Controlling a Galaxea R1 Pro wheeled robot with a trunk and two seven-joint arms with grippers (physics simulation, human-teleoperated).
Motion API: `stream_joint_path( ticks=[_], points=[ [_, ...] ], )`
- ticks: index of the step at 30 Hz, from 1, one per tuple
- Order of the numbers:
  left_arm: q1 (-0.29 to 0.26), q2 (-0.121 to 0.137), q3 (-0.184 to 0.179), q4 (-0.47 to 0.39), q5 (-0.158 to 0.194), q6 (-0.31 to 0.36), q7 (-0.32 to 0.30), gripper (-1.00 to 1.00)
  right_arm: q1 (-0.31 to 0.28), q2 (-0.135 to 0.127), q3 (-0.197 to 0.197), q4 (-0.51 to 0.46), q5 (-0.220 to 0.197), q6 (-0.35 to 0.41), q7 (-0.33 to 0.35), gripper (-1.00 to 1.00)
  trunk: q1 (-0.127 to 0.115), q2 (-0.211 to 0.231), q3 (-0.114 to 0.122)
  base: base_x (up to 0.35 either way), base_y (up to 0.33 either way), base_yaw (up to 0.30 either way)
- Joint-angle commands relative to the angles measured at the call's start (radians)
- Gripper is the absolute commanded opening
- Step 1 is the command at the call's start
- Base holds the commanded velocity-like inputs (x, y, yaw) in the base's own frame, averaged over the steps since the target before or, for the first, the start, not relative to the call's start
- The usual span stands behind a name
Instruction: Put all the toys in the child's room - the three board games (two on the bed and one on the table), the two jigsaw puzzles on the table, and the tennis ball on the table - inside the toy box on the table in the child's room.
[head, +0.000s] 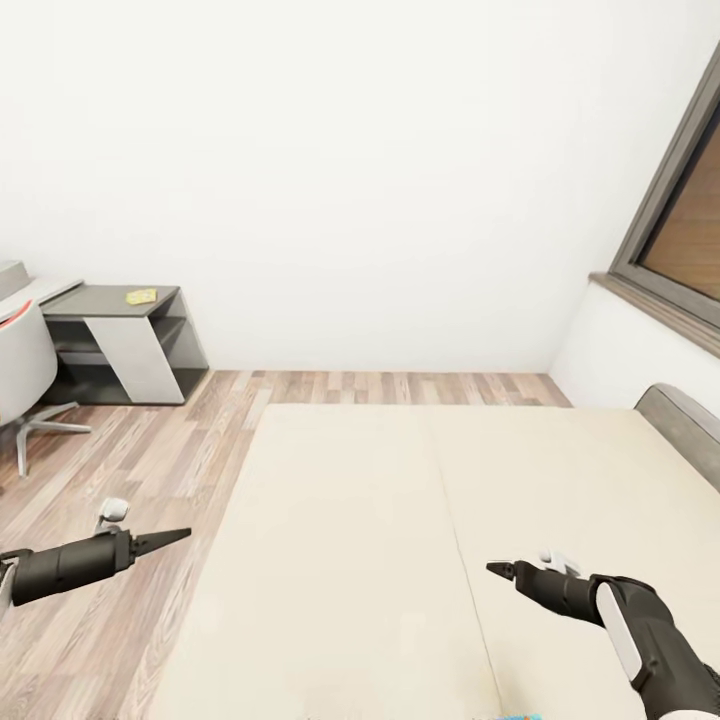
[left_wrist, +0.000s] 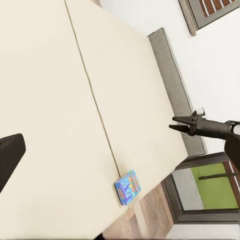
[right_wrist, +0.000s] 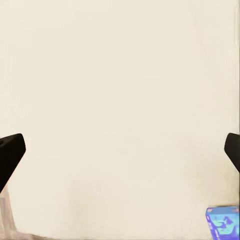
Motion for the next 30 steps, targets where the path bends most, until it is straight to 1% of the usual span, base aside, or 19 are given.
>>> stream_joint_path(
  ticks=[1, 5, 10, 16, 20, 30],
  points=[
    [-0.001, 0.000, 0.000, 0.000, 0.001, 0.010, -0.003, 1.00, -0.001, 0.000, -0.002, 0.000, -0.002, 0.006, 0.002, 1.00, 0.001, -0.002, -0.004, 0.000, 0.000, 0.000],
    [-0.001, -0.001, -0.007, 0.000, -0.001, 0.009, 0.002, 1.00, -0.003, 0.000, 0.028, 0.019, -0.003, -0.008, -0.040, 1.00, 0.001, -0.002, -0.010, 0.000, 0.000, 0.000],
    [-0.001, -0.003, -0.011, 0.000, -0.001, 0.008, 0.026, 1.00, -0.003, -0.001, 0.043, 0.031, -0.008, -0.019, -0.066, 1.00, 0.001, -0.002, -0.018, 0.000, 0.000, 0.000],
    [-0.001, -0.004, -0.012, 0.000, 0.001, 0.007, 0.060, 1.00, -0.004, -0.001, 0.048, 0.034, -0.009, -0.024, -0.073, 1.00, 0.001, -0.002, -0.028, 0.000, 0.000, 0.000],
    [-0.001, -0.005, -0.013, 0.000, 0.003, 0.006, 0.081, 1.00, -0.004, -0.008, 0.047, 0.036, -0.016, -0.024, -0.069, 1.00, 0.001, -0.002, -0.035, 0.000, 0.000, 0.000],
    [-0.001, -0.014, -0.014, 0.000, 0.003, 0.006, 0.094, 1.00, -0.001, -0.015, 0.043, 0.035, -0.021, -0.019, -0.065, 1.00, 0.001, -0.002, -0.051, 0.000, 0.000, 0.000]
  ],
)
